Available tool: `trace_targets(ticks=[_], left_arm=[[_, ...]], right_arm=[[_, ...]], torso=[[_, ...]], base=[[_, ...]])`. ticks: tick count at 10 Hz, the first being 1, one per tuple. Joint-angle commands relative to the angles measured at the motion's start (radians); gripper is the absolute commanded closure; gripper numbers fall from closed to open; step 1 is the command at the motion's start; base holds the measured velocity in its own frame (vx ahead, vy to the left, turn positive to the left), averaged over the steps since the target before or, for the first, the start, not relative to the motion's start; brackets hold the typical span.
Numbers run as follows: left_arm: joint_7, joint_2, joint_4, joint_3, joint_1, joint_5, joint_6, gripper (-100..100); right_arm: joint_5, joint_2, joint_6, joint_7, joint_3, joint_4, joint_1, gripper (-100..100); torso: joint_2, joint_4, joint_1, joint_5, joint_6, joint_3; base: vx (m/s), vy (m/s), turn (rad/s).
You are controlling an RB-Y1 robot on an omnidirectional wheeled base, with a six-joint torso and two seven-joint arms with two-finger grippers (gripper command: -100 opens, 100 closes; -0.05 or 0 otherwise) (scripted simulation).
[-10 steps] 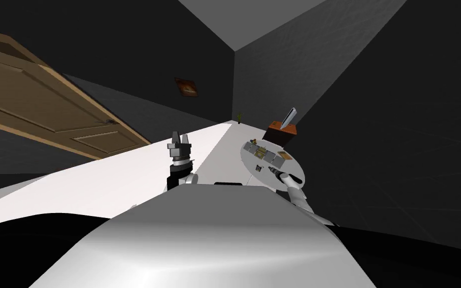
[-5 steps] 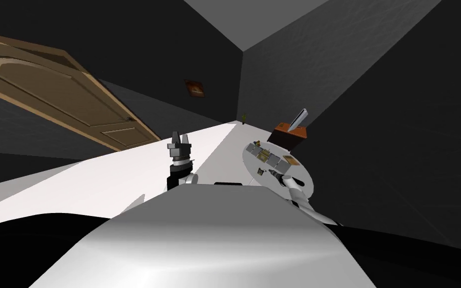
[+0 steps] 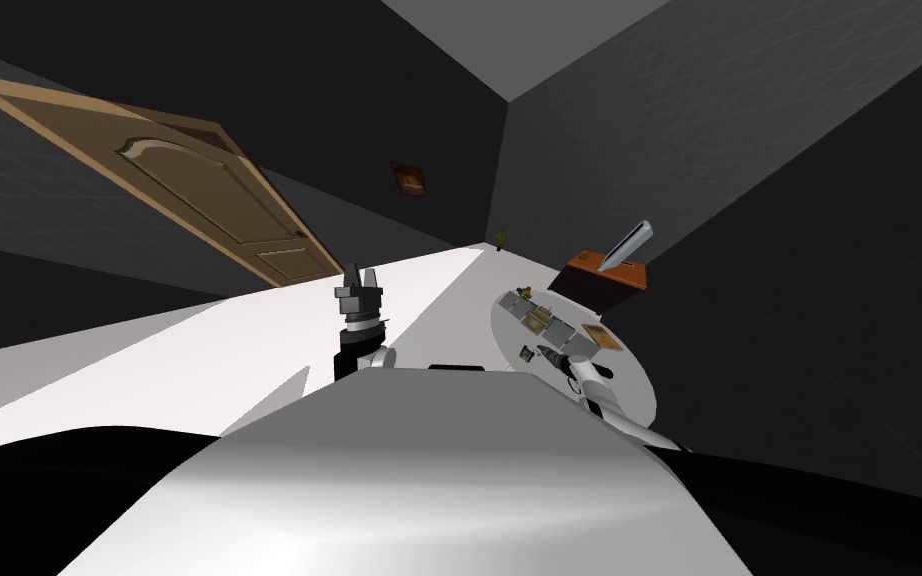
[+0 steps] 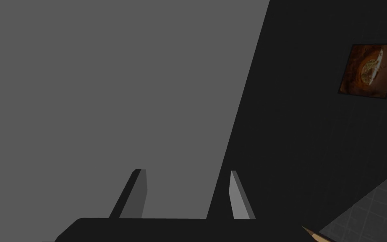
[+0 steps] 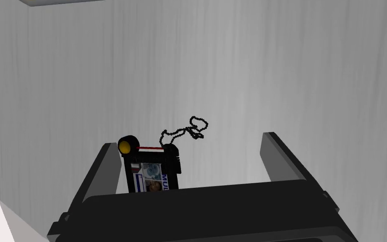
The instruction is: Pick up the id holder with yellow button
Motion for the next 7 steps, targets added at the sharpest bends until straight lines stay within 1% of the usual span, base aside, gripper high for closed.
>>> trace_targets(ticks=[1, 2, 3, 4, 5, 6, 7], left_arm=[[0.0, 0.0, 0.0, 0.0, 0.0, 0.0, 0.0, 0], [0.0, 0.0, 0.0, 0.0, 0.0, 0.0, 0.0, 0], [0.0, 0.0, 0.0, 0.0, 0.0, 0.0, 0.0, 0], [0.0, 0.0, 0.0, 0.0, 0.0, 0.0, 0.0, 0], [0.0, 0.0, 0.0, 0.0, 0.0, 0.0, 0.0, 0], [0.0, 0.0, 0.0, 0.0, 0.0, 0.0, 0.0, 0], [0.0, 0.0, 0.0, 0.0, 0.0, 0.0, 0.0, 0]], right_arm=[[-0.005, -0.003, 0.033, -0.024, -0.009, 0.04, -0.006, -100], [-0.005, -0.003, 0.033, -0.024, -0.009, 0.04, -0.006, -100], [-0.008, -0.005, 0.049, -0.034, -0.014, 0.06, -0.007, -100], [-0.01, -0.003, 0.071, -0.046, -0.017, 0.088, -0.004, -100], [-0.002, -0.004, 0.056, -0.046, -0.012, 0.07, -0.009, -100], [-0.001, -0.003, 0.061, -0.051, -0.012, 0.072, -0.009, 0], [0.001, 0.027, 0.03, -0.032, -0.013, 0.079, -0.013, -100]], torso=[[0.0, 0.0, 0.0, 0.0, 0.0, 0.0], [0.0, 0.0, 0.0, 0.0, 0.0, 0.0], [0.0, 0.0, 0.001, 0.0, 0.0, 0.0], [0.0, 0.0, 0.001, 0.0, 0.0, 0.0], [0.0, 0.0, 0.001, 0.0, 0.0, 0.0], [0.0, 0.0, 0.002, 0.0, 0.001, 0.0], [0.001, 0.0, 0.003, 0.001, 0.001, 0.001]], base=[[0.027, -0.05, 0.207], [0.016, -0.037, 0.079], [0.014, -0.027, 0.109], [0.034, -0.037, 0.223], [0.019, -0.022, 0.05], [0.0, 0.0, 0.0], [0.031, -0.042, -0.032]])
